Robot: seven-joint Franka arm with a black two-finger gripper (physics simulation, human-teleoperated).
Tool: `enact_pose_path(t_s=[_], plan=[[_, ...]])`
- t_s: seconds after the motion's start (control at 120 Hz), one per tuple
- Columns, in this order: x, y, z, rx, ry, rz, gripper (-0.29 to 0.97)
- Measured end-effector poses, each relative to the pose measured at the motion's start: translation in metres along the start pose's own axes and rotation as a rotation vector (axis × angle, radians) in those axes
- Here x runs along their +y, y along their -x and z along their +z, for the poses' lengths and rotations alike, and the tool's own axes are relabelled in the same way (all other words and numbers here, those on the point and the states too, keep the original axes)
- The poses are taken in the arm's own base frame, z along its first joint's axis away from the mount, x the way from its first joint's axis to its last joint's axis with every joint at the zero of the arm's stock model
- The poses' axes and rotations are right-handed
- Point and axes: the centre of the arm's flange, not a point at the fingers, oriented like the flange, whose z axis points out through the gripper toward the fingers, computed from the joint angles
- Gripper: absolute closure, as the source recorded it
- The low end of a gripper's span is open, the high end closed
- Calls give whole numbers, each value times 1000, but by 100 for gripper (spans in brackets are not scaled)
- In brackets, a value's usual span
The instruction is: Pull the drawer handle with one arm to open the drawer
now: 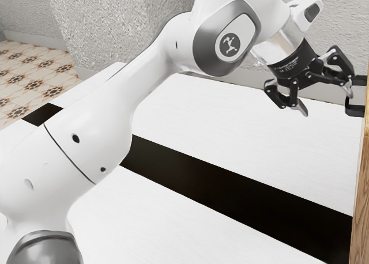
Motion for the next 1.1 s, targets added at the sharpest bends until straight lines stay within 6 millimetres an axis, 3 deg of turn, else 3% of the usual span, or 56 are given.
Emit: enact_pose_path(t_s=[0.217,0.575,1.1], plan=[[2,3,4,-7,-1,3,28],[-14,-8,-11,-10,-35,-12,29],[-77,-50,-35,-25,-107,-53,27]])
